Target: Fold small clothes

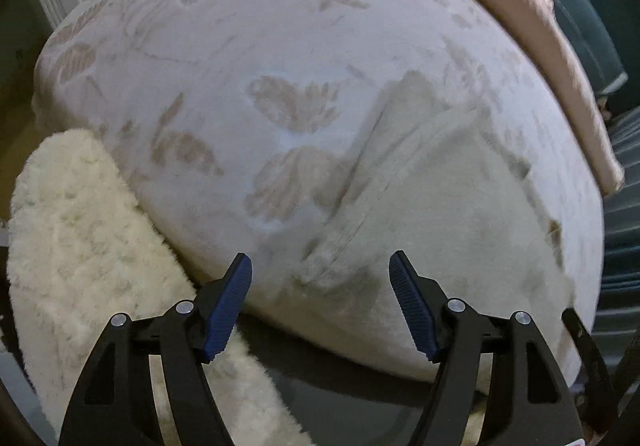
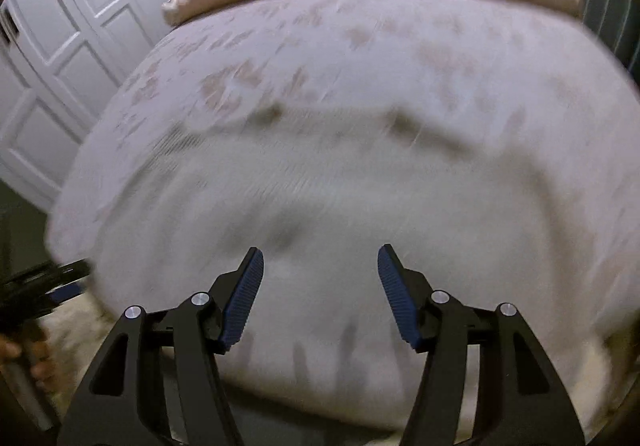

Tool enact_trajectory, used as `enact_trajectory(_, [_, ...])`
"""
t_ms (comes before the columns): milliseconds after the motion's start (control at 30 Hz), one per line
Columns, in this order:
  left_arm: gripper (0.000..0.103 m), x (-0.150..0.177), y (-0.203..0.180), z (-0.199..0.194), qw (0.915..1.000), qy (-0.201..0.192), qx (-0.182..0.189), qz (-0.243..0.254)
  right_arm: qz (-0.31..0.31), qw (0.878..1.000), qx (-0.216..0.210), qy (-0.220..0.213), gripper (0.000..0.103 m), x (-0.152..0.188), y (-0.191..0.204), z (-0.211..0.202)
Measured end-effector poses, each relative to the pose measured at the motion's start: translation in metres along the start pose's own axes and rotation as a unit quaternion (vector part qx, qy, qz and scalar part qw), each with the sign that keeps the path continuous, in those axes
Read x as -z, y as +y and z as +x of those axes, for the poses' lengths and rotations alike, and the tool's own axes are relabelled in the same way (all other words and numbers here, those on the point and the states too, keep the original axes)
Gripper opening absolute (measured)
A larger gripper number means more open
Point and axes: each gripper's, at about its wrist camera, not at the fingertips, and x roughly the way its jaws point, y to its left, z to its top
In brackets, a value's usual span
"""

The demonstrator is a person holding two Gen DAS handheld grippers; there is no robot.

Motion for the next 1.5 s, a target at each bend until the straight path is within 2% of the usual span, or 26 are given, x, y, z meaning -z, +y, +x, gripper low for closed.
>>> enact_trajectory(100, [0.070, -0.019, -0.024, -0.005, 0.9985, -0.025, 0.034, 0.034, 0.048, 0.997, 0.050, -0.018, 0.066, -0.017, -0.045, -0.001])
enact_trajectory(167, [0.083, -0.040, -0.048, 0.003, 0.9952, -0.038, 0.056, 0.070, 0.091, 0.993, 0.076, -0.013, 0.066, -0.021, -0.083, 0.003])
enact_trajectory(200, [0.084, -0.049, -0.057, 0.009, 0.9939, -0.041, 0.059, 0.084, 0.112, 0.989, 0.096, -0.007, 0.066, -0.022, -0.107, 0.005])
enact_trajectory(267, [0.084, -0.066, -0.071, 0.025, 0.9918, -0.039, 0.065, 0.103, 0.129, 0.983, 0.127, -0.003, 0.066, -0.022, -0.138, 0.008])
enact_trajectory(333, [0.084, -0.085, -0.078, 0.052, 0.9926, -0.012, 0.061, 0.104, 0.157, 0.974, 0.165, -0.003, 0.070, -0.017, -0.172, 0.010])
enact_trajectory(367, [0.084, -0.091, -0.078, 0.063, 0.9922, 0.004, 0.074, 0.100, 0.173, 0.972, 0.158, -0.004, 0.079, -0.014, -0.185, 0.012])
enact_trajectory(433, [0.084, -0.100, -0.071, 0.080, 0.9947, 0.018, 0.073, 0.070, 0.201, 0.972, 0.119, 0.015, 0.080, -0.008, -0.204, 0.025])
enact_trajectory(500, [0.085, -0.104, -0.073, 0.087, 0.9931, 0.019, 0.090, 0.072, 0.219, 0.973, 0.064, 0.043, 0.080, -0.003, -0.214, 0.046])
enact_trajectory(567, [0.089, -0.106, -0.076, 0.094, 0.9909, 0.027, 0.102, 0.083, 0.229, 0.971, 0.047, 0.057, 0.081, 0.000, -0.212, 0.063])
enact_trajectory(633, [0.089, -0.107, -0.080, 0.096, 0.9903, 0.020, 0.107, 0.087, 0.226, 0.972, 0.053, 0.041, 0.083, -0.001, -0.207, 0.070])
enact_trajectory(667, [0.088, -0.108, -0.083, 0.096, 0.9895, 0.019, 0.108, 0.095, 0.219, 0.974, 0.053, 0.037, 0.079, -0.005, -0.202, 0.072])
enact_trajectory(700, [0.087, -0.108, -0.087, 0.098, 0.9885, 0.018, 0.107, 0.106, 0.213, 0.975, 0.053, 0.035, 0.073, -0.008, -0.197, 0.072])
enact_trajectory(733, [0.072, -0.108, -0.091, 0.099, 0.9874, 0.017, 0.112, 0.110, 0.208, 0.976, 0.050, 0.034, 0.058, -0.012, -0.194, 0.073])
enact_trajectory(767, [0.052, -0.110, -0.092, 0.100, 0.9859, 0.021, 0.124, 0.111, 0.200, 0.978, 0.040, 0.033, 0.039, -0.017, -0.187, 0.073])
enact_trajectory(800, [0.041, -0.113, -0.095, 0.105, 0.9831, 0.035, 0.146, 0.104, 0.192, 0.980, 0.033, 0.032, 0.028, -0.021, -0.182, 0.071])
enact_trajectory(833, [0.024, -0.113, -0.095, 0.106, 0.9799, 0.044, 0.170, 0.095, 0.184, 0.982, 0.036, 0.027, 0.023, -0.025, -0.178, 0.068])
enact_trajectory(867, [0.022, -0.114, -0.095, 0.104, 0.9786, 0.042, 0.180, 0.089, 0.173, 0.984, 0.038, 0.017, 0.021, -0.030, -0.173, 0.063])
enact_trajectory(967, [0.020, -0.117, -0.104, 0.076, 0.9756, 0.005, 0.193, 0.105, 0.171, 0.984, -0.024, -0.050, 0.019, -0.050, -0.155, 0.022])
enact_trajectory(1100, [0.019, -0.133, -0.119, 0.021, 0.9643, -0.051, 0.226, 0.128, 0.151, 0.974, -0.078, -0.150, 0.019, -0.085, -0.141, -0.032])
enact_trajectory(1167, [0.019, -0.143, -0.125, 0.002, 0.9619, -0.088, 0.220, 0.136, 0.145, 0.970, -0.073, -0.180, 0.019, -0.101, -0.141, -0.041])
enact_trajectory(1233, [0.021, -0.160, -0.130, -0.008, 0.9641, -0.122, 0.194, 0.134, 0.162, 0.969, -0.066, -0.175, 0.019, -0.113, -0.152, -0.025])
enact_trajectory(1333, [0.034, -0.179, -0.138, 0.034, 0.9752, -0.104, 0.124, 0.151, 0.195, 0.974, -0.026, -0.111, 0.028, -0.117, -0.174, 0.044])
enact_trajectory(1400, [0.033, -0.183, -0.139, 0.072, 0.9832, -0.074, 0.067, 0.153, 0.213, 0.976, 0.030, -0.040, 0.028, -0.111, -0.190, 0.093])
enact_trajectory(1433, [0.030, -0.182, -0.137, 0.083, 0.9859, -0.066, 0.033, 0.150, 0.221, 0.973, 0.051, -0.028, 0.028, -0.108, -0.193, 0.100])
enact_trajectory(1467, [0.025, -0.179, -0.136, 0.085, 0.9865, -0.067, 0.016, 0.149, 0.232, 0.969, 0.067, -0.044, 0.028, -0.105, -0.194, 0.093])
enact_trajectory(1500, [0.025, -0.175, -0.132, 0.079, 0.9859, -0.075, 0.021, 0.148, 0.233, 0.968, 0.065, -0.070, 0.029, -0.104, -0.190, 0.080])
